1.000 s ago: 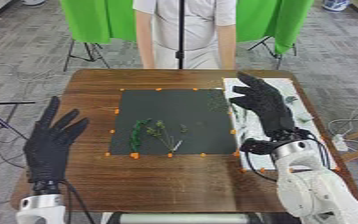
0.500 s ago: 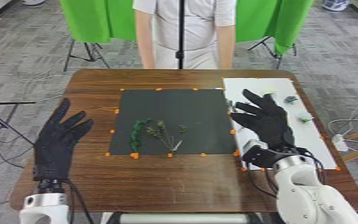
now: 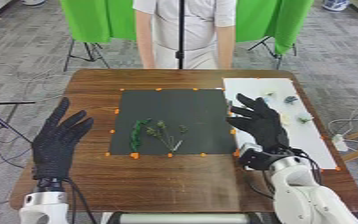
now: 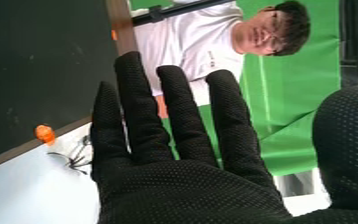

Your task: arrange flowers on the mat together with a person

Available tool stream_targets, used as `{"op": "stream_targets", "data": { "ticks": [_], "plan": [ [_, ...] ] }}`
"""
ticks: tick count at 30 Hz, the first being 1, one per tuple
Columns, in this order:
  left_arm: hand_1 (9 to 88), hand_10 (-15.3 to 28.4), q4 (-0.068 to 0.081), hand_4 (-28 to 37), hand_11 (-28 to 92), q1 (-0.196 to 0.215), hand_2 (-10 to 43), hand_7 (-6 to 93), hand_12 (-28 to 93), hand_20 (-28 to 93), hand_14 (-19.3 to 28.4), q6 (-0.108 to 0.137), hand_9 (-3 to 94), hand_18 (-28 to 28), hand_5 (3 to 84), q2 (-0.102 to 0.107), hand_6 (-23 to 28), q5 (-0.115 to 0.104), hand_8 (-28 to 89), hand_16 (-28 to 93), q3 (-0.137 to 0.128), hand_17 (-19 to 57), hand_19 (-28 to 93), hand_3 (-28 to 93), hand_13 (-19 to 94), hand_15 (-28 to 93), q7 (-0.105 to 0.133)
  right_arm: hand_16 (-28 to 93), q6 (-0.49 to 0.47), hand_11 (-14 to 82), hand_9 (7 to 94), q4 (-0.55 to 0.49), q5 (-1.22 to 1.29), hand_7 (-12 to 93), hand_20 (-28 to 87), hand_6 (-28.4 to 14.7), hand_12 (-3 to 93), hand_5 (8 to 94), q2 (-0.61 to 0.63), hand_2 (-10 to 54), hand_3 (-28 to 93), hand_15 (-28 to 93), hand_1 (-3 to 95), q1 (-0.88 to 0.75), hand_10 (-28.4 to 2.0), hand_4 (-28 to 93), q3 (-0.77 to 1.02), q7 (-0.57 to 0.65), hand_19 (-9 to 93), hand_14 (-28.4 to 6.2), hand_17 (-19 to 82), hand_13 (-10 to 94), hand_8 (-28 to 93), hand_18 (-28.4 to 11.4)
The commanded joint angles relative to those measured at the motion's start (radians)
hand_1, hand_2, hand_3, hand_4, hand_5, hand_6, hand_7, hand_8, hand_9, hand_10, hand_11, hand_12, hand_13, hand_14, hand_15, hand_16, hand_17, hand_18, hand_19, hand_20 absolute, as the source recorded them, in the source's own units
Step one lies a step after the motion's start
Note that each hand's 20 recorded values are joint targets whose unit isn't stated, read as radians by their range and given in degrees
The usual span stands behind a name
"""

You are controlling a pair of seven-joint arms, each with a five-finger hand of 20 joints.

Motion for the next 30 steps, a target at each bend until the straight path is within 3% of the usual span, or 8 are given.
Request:
{"op": "stream_targets", "data": {
  "ticks": [1,20,30],
  "plan": [
    [20.7,17.4,-0.005,-27.9,21,0.019,9.6,10.6,11,-10,23.5,-0.007,35.7,27.6,30.9,-0.01,4.1,0.011,-9,-6,-0.009,-1.6,67,75,29,40,-0.027,14,0.026,10.4,44.6,-0.022,-0.022,12,18,-2.1,14.7,41.5,-0.022,9.9,70,34,14.4,-0.048,-17.7,-28,0.021,-0.002,43,-20.7,4,37,-12,-21.7],
    [21.1,17.6,-0.009,-28.2,22,0.023,8.9,11.1,11,-11,23.5,0.004,35.9,27.4,30.9,-0.001,4.5,-0.001,-9,-6,-0.005,-1.4,68,75,29,40,-0.013,14,0.024,11.5,45.5,-0.016,-0.008,13,18,-2.2,14.8,42.0,-0.027,9.9,71,37,14.3,-0.056,-17.9,-28,0.032,-0.02,43,-20.4,5,38,-12,-21.6],
    [21.5,17.7,-0.004,-28.0,22,0.01,8.9,11.1,11,-11,23.4,-0.005,36.0,27.2,30.9,-0.008,4.6,0.003,-9,-6,-0.002,-1.3,69,75,29,41,-0.026,13,0.046,11.9,46.2,-0.014,-0.016,13,18,-2.2,14.8,42.4,-0.021,10.0,71,38,14.2,-0.051,-18.0,-28,0.018,-0.025,43,-20.2,5,38,-12,-21.4]
  ]
}}
